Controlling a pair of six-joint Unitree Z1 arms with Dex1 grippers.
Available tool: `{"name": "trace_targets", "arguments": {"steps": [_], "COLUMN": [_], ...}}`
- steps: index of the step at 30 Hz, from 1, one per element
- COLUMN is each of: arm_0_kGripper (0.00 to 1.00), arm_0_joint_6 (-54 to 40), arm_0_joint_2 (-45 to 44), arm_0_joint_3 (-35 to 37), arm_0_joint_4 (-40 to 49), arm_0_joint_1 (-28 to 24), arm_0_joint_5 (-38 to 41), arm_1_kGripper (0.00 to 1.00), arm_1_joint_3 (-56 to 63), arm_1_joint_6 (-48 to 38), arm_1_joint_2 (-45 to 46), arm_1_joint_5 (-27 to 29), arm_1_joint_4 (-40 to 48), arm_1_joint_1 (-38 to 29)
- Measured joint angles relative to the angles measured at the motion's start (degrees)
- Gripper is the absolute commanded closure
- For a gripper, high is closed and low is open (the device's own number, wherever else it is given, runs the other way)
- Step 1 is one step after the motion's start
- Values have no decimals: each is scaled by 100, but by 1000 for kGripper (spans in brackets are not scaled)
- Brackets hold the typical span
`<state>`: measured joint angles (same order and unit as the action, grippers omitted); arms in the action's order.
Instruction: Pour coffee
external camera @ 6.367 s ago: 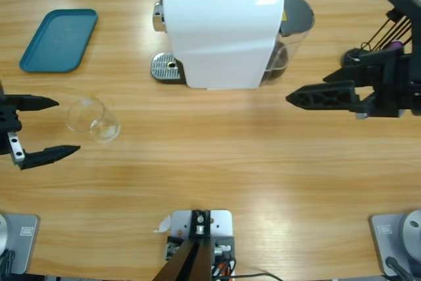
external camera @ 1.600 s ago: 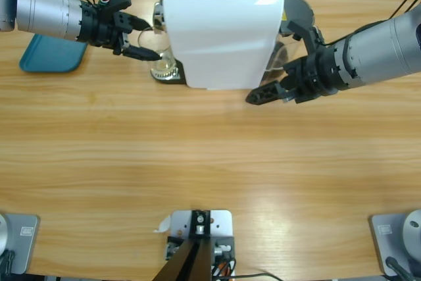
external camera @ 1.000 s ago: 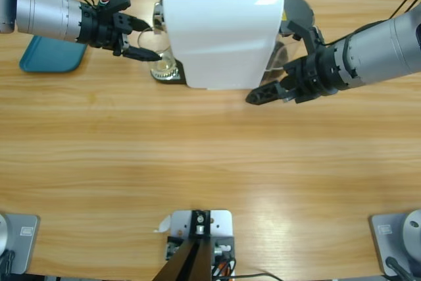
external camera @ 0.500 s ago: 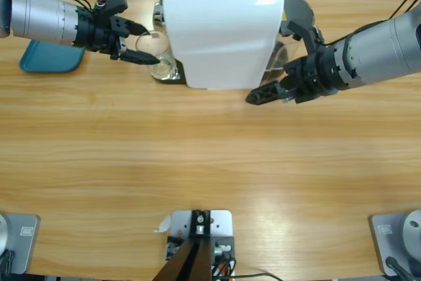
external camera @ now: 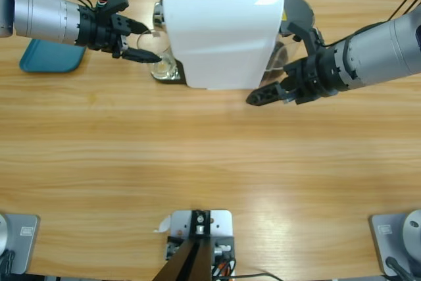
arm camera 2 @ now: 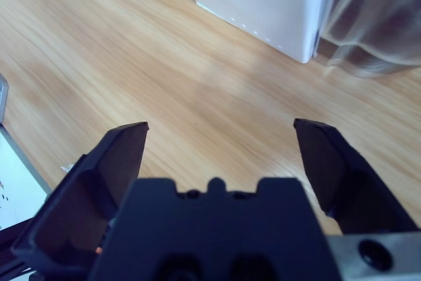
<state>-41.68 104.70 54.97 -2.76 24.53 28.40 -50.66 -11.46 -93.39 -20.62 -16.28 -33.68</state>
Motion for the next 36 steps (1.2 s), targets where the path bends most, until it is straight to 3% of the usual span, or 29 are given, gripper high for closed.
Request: {"name": "trace_targets", "arguments": {"steps": [2, 3, 6, 8, 36], "arm_0_kGripper": [601, 524, 135, 23, 13], "arm_0_joint_6": [5, 5, 5, 7, 439], "arm_0_joint_2": [1, 1, 1, 8, -38], "arm_0_joint_3": [0, 0, 0, 0, -33], "arm_0_joint_4": [-2, -2, -2, -3, -168], "arm_0_joint_1": [0, 0, 0, 0, -60], "arm_0_joint_5": [0, 0, 0, 5, 30], "arm_1_kGripper": [1, 0, 0, 0, 14], "arm_1_joint_3": [0, 0, 0, 0, 26], "arm_1_joint_6": [0, 0, 0, 0, 0], "arm_1_joint_2": [0, 0, 0, 0, 88], "arm_1_joint_5": [0, 0, 0, 0, 1], "arm_1_joint_4": [0, 0, 0, 0, -57], "arm_1_joint_1": [0, 0, 0, 0, 0]}}
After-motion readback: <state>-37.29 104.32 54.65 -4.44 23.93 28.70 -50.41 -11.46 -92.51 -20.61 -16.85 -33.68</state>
